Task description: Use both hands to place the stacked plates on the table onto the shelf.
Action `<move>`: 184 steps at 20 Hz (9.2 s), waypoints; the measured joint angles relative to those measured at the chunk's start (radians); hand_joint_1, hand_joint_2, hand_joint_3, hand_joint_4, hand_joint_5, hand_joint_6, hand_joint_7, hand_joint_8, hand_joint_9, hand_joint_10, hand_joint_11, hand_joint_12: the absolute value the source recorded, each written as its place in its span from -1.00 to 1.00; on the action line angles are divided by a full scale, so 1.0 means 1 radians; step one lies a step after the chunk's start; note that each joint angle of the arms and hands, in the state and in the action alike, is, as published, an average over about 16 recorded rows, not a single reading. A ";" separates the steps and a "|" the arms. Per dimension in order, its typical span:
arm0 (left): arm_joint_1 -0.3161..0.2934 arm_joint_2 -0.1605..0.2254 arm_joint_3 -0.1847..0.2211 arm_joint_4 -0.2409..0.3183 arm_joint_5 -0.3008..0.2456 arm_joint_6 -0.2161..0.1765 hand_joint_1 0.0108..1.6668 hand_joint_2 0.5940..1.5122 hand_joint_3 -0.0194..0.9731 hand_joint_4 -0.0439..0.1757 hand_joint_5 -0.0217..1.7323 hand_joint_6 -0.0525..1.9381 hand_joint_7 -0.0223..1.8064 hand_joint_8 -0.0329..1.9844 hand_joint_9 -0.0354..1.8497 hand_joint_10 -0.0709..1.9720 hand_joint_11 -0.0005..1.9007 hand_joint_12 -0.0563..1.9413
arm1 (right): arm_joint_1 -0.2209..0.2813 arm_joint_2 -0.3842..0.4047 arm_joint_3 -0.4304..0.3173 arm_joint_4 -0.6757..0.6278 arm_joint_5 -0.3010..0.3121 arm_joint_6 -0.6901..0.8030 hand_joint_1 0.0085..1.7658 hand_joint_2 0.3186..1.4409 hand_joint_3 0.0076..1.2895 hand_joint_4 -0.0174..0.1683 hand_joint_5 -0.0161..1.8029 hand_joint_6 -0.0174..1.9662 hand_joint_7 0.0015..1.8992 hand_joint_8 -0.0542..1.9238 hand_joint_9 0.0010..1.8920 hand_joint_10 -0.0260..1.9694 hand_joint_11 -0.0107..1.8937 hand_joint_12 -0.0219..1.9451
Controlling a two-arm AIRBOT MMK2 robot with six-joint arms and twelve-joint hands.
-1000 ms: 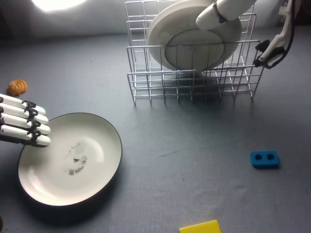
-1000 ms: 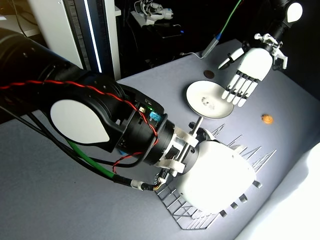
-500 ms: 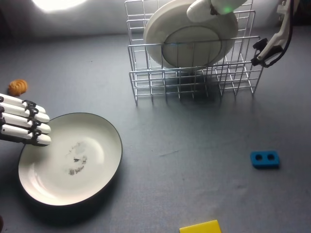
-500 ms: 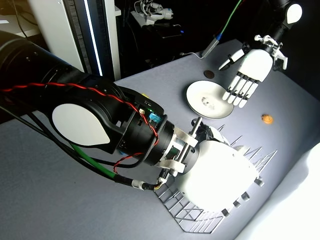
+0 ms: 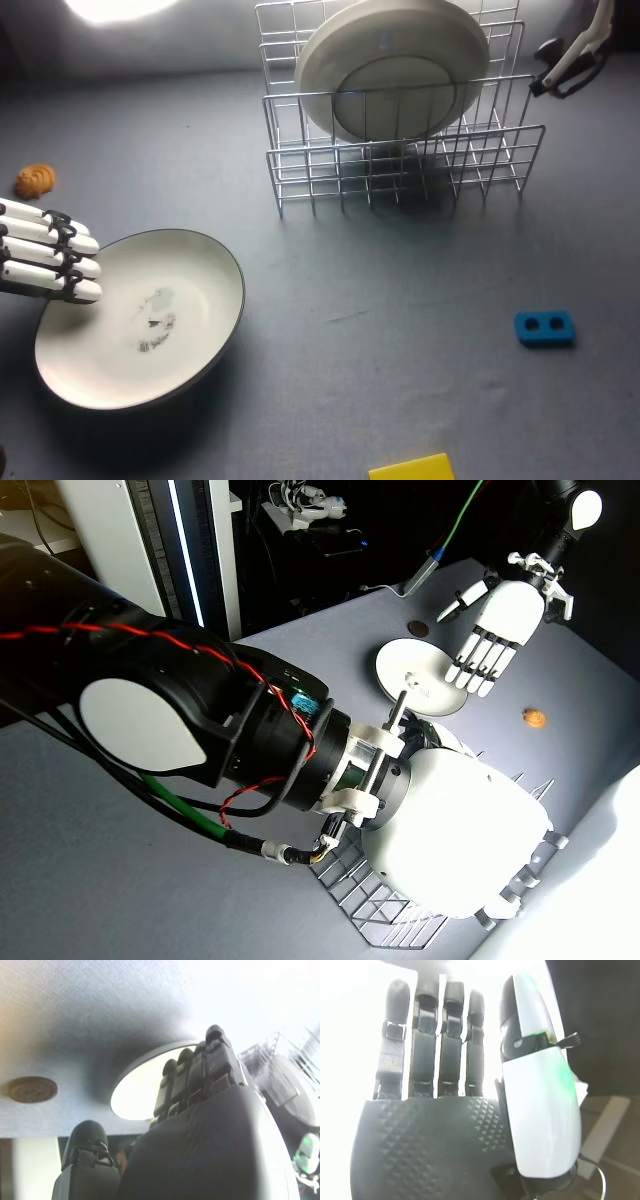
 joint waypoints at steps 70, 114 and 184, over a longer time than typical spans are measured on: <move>-0.008 -0.029 0.014 0.030 -0.007 -0.035 -0.99 0.22 -0.93 -0.65 -0.96 -0.96 -0.95 -0.97 -0.94 -0.92 -0.98 -0.95 | -0.243 -0.423 -0.142 0.299 0.140 -1.293 0.38 0.25 -0.99 -0.86 -0.12 0.02 -0.05 -0.07 0.02 -0.04 -0.06 0.10; -0.198 0.044 0.031 0.005 -0.029 -0.081 -0.99 0.19 -0.93 -0.63 -0.95 -0.93 -0.96 -0.97 -0.94 -0.91 -0.98 -0.93 | 0.079 0.252 -0.482 -0.489 -0.129 0.279 0.49 0.24 -0.99 -0.90 -0.05 0.10 0.02 0.01 0.07 0.11 -0.10 0.11; -0.196 0.026 0.030 0.036 -0.030 -0.081 -0.99 0.19 -0.93 -0.63 -0.95 -0.93 -0.95 -0.97 -0.94 -0.91 -0.98 -0.93 | -0.030 0.055 -0.177 -0.399 -0.202 0.287 0.50 0.23 -0.99 -0.85 0.00 0.03 0.08 -0.07 0.13 0.03 -0.08 0.09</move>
